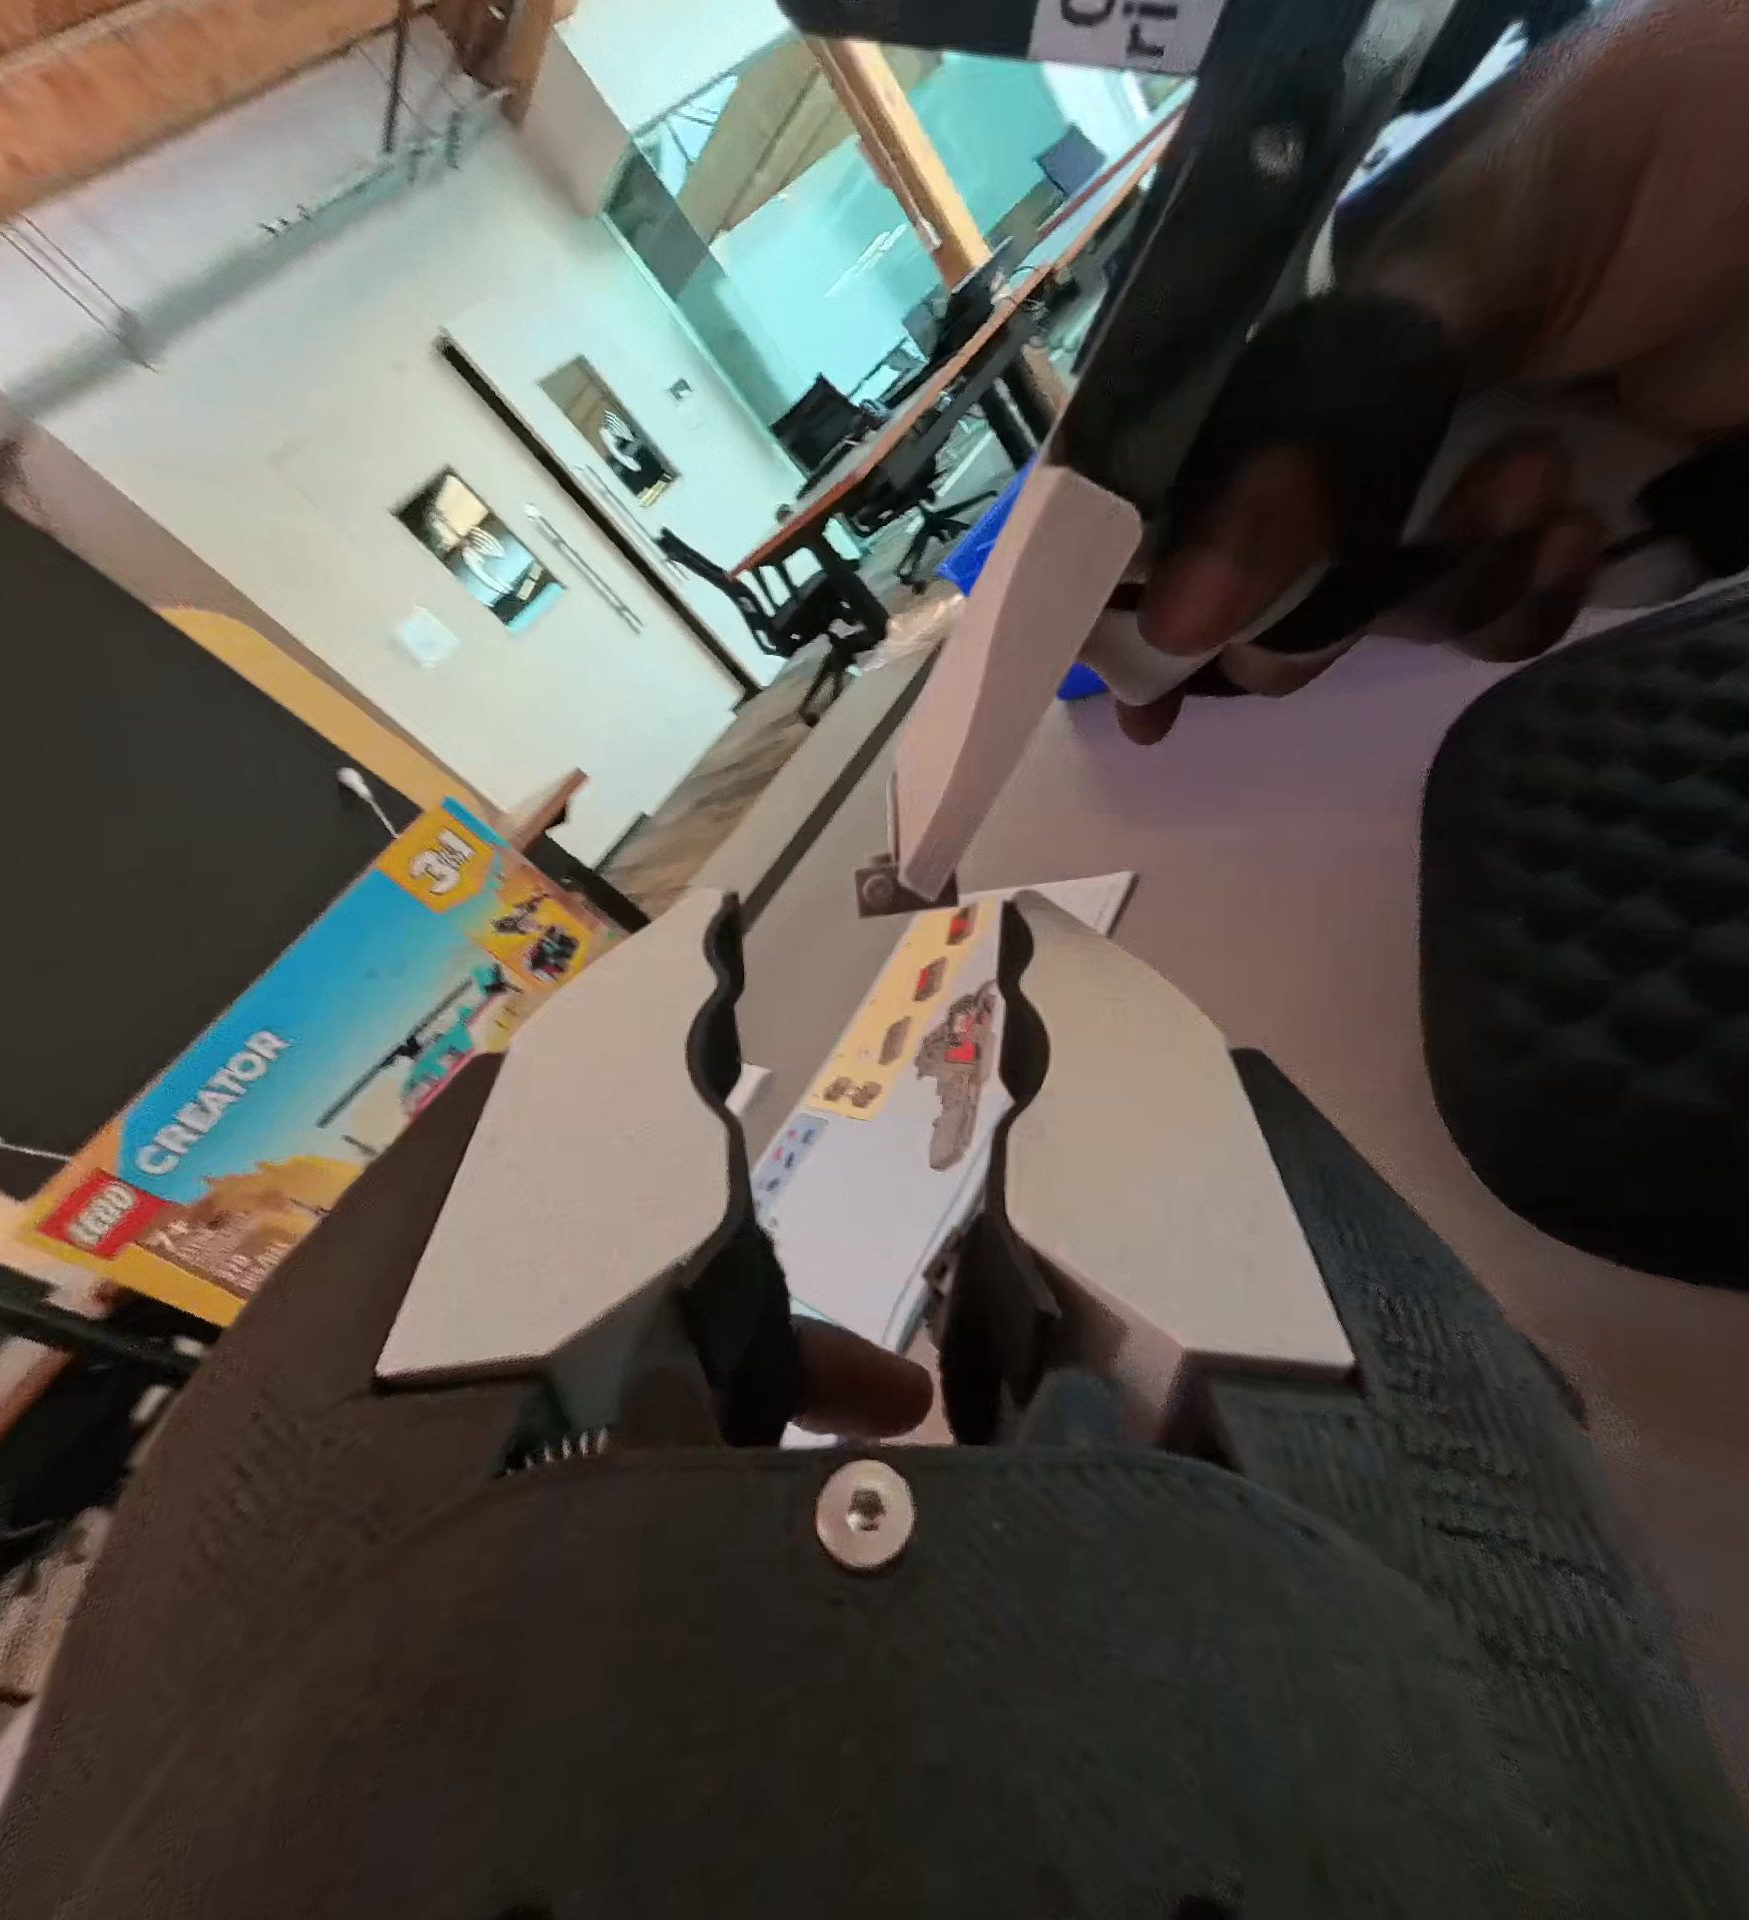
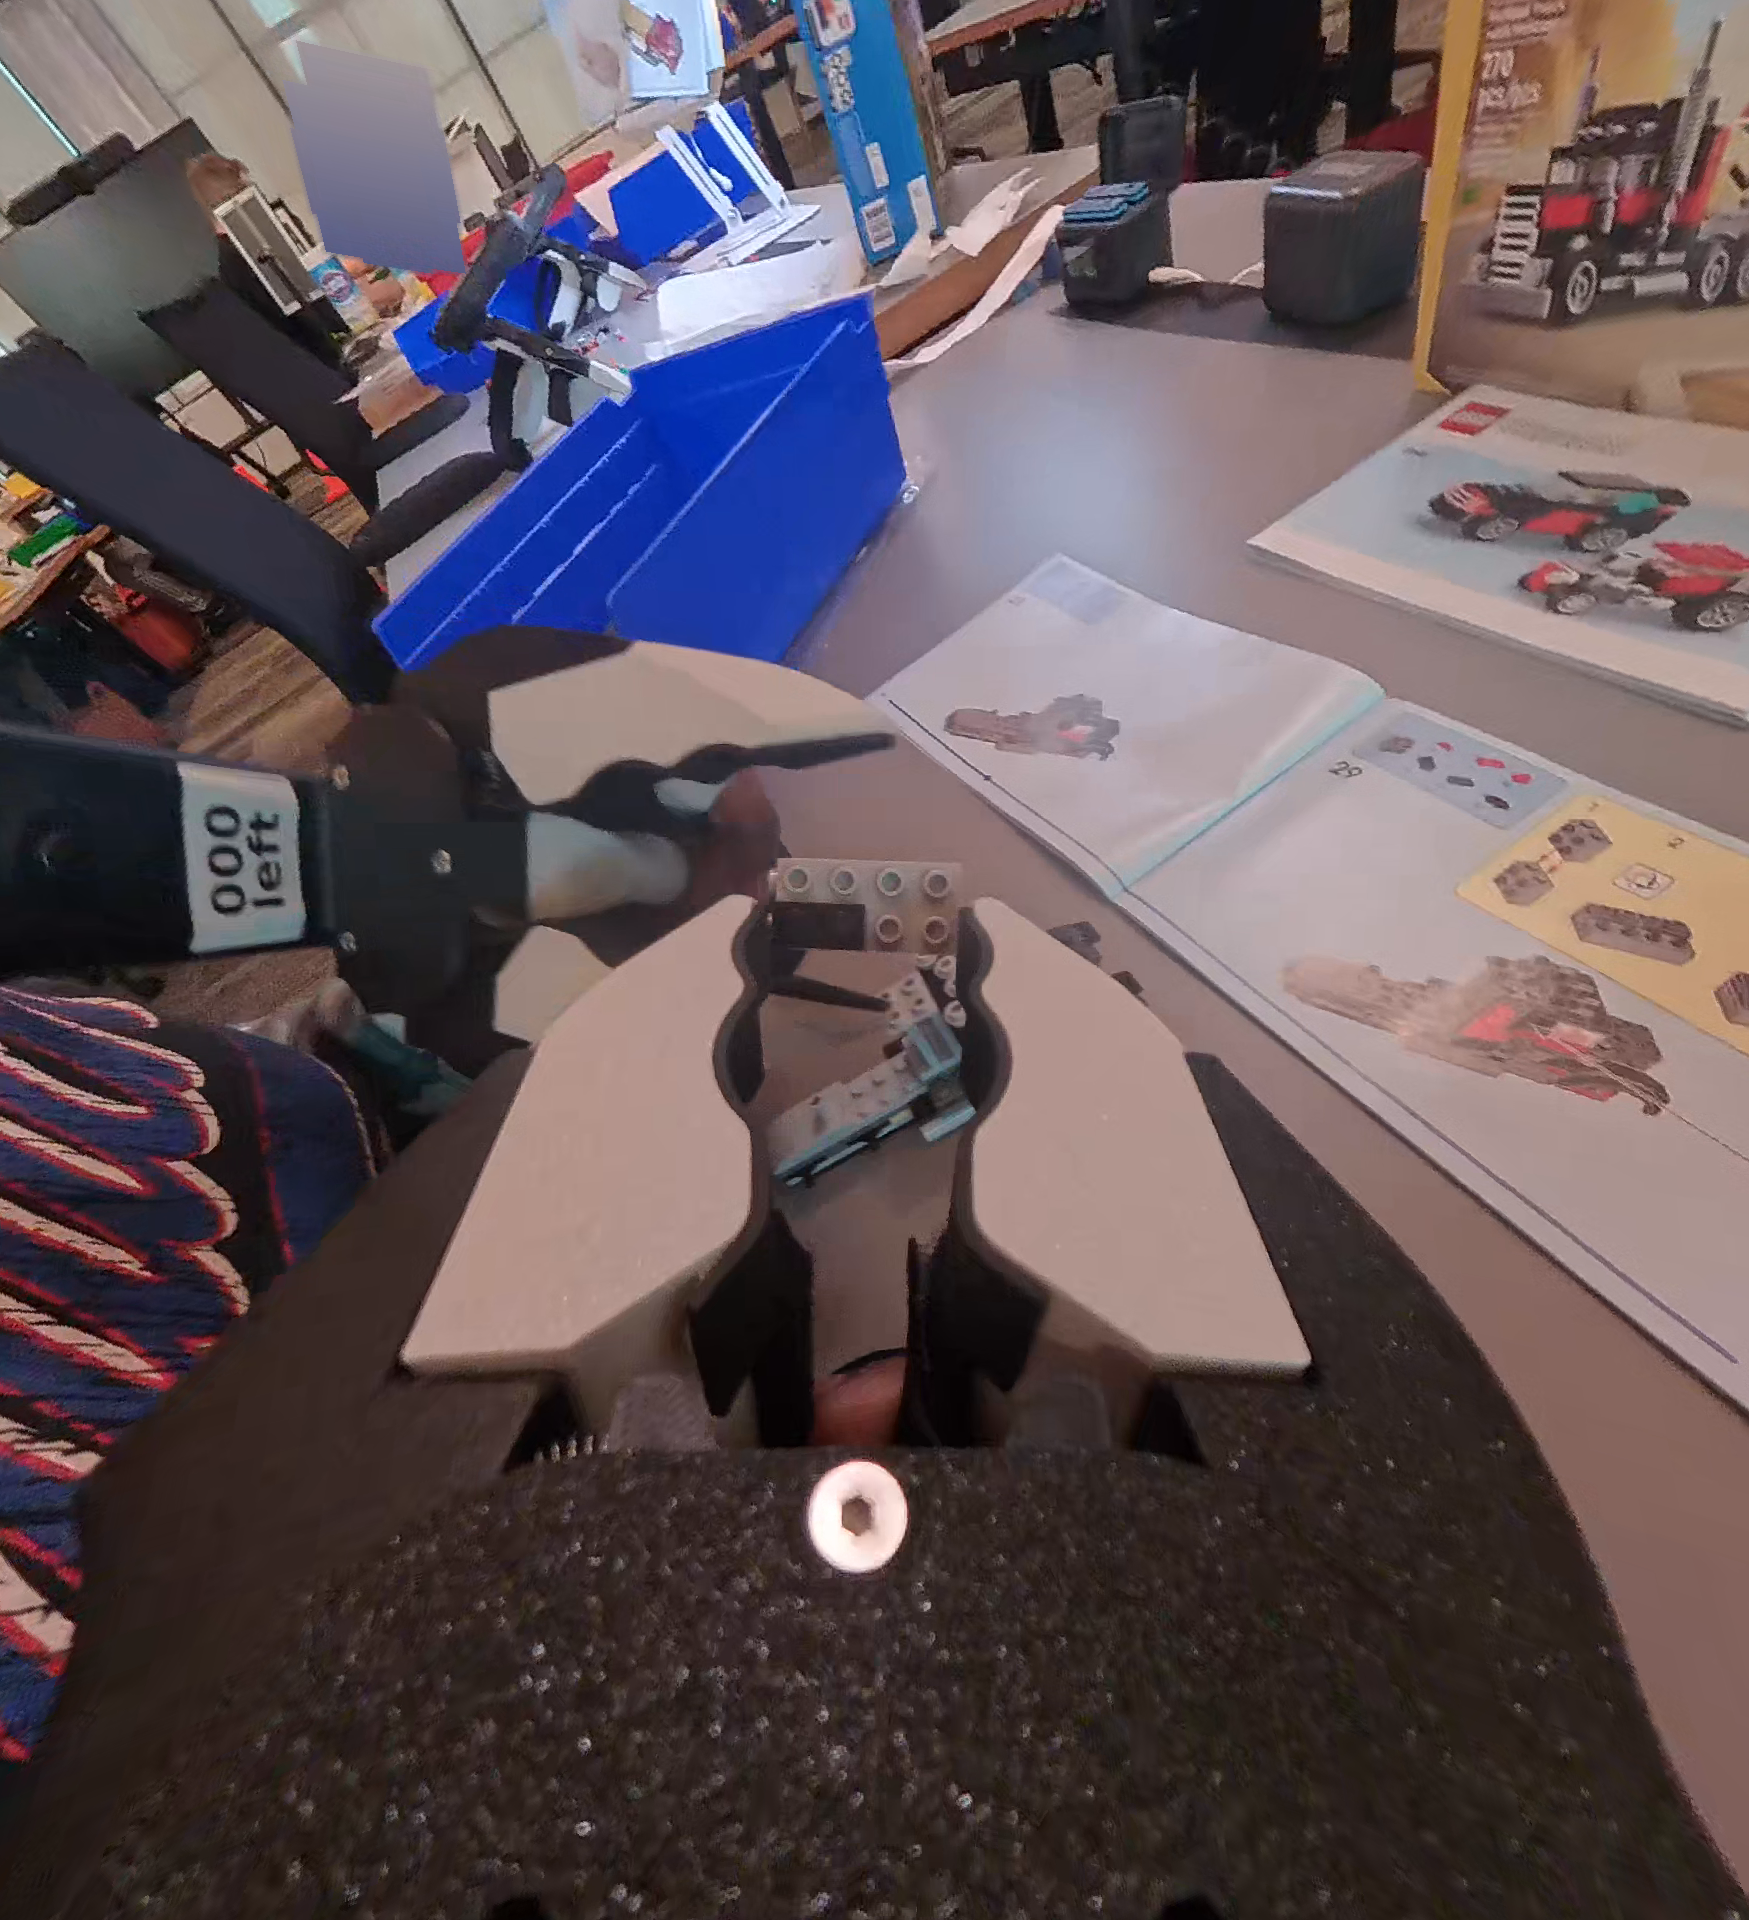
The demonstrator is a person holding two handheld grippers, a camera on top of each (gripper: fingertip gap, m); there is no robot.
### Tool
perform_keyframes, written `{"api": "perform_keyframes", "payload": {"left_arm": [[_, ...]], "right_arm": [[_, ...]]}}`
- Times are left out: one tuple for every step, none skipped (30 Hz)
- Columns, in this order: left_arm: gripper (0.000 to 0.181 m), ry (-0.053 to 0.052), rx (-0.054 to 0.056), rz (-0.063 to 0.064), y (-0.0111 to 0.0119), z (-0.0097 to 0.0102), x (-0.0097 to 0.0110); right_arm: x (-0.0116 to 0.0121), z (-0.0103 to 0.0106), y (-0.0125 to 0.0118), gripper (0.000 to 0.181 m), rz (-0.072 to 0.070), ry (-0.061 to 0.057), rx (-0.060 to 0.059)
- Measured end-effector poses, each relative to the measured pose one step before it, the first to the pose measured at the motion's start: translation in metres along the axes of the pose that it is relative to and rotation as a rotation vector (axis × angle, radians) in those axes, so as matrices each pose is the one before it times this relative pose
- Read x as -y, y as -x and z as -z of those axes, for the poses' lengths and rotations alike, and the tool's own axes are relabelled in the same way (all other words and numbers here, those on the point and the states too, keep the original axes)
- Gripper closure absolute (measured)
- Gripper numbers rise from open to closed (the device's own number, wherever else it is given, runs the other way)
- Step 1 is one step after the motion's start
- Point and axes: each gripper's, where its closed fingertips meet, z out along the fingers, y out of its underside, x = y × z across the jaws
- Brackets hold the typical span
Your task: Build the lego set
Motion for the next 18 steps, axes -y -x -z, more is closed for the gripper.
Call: {"api": "perform_keyframes", "payload": {"left_arm": [[0.138,-0.0045,0.0227,-0.024,-0.00077,-0.002,0.00274],[0.144,-0.0048,0.0132,-0.0109,-0.00125,-0.00122,0.00273],[0.153,-0.0047,0.0083,0.0007,-0.00123,-0.00039,0.0024],[0.16,-0.006,0.0068,0.0073,-0.00069,0.00013,0.00233],[0.163,-0.0006,0.0076,0.009,-0.00023,0.00035,0.00133],[0.164,0.0061,0.009,0.0086,0.00009,-0.00001,0.0001],[0.164,0.0096,0.0093,0.0056,0.00029,-0.0004,-0.00083],[0.163,0.0123,0.0108,0.0038,0.00063,-0.00053,-0.00159],[0.162,0.0135,0.0146,0.0062,0.00111,-0.00064,-0.00225],[0.163,0.0125,0.011,0.0053,0.00086,-0.00055,-0.00249],[0.163,0.0084,0.0055,0.0038,0.00055,-0.00029,-0.00205],[0.163,0.0041,0.0033,0.005,0.00082,-0.00002,-0.00148],[0.163,0.0028,0.0001,0.0063,0.00073,0.00015,-0.00137],[0.163,0.0026,-0.0019,0.0081,0.00077,0.00008,-0.00127],[0.164,-0.0032,0.0007,0.0108,0.00117,0.00023,-0.0007],[0.164,-0.0146,0.0066,0.0177,0.0022,0.00098,0.00051],[0.164,-0.0171,0.0113,0.0336,0.0041,0.0015,0.00027],[0.164,-0.0134,0.0038,0.0523,0.00506,0.00221,-0.00065]], "right_arm": [[0.0007,0.00085,0.00377,0.146,0.0088,0.0009,0.0021],[0.00016,0.00067,0.00292,0.146,0.0067,0.0017,0.0011],[0.00011,0.00057,0.00202,0.146,0.0058,0.0015,-0.0002],[-0.00006,0.00039,0.0014,0.146,0.0042,0.0019,-0.001],[0.00127,0.0005,0.00065,0.146,0.0038,-0.0051,-0.004],[0.00025,0.00003,-0.00014,0.146,0.0095,0.0032,-0.0088],[-0.00016,-0.00038,-0.00081,0.147,0.0121,0.0072,-0.0133],[0.00006,-0.00083,-0.00101,0.147,0.0122,0.0061,-0.0144],[0.00031,-0.00116,-0.00002,0.147,0.0102,0.0052,-0.0077],[0.00005,-0.00142,0.00008,0.147,0.0068,0.0089,-0.0063],[-0.00024,-0.00156,-0.00039,0.147,0.0104,0.0105,-0.0106],[0.00017,-0.00124,-0.00031,0.147,0.0131,0.0082,-0.0108],[0.00017,-0.00129,-0.00033,0.147,0.0105,0.0085,-0.0107],[0.00013,-0.00133,-0.00035,0.147,0.0122,0.0091,-0.0115],[0.00101,-0.00101,0.00041,0.147,0.0176,0.0061,-0.0062],[0.00238,0.00018,0.00171,0.147,0.0266,0.0014,0.0066],[0.00342,0.0029,0.00076,0.145,0.0281,-0.0024,0.0091],[0.00394,0.00626,-0.00488,0.136,0.0177,-0.009,-0.0167]]}}
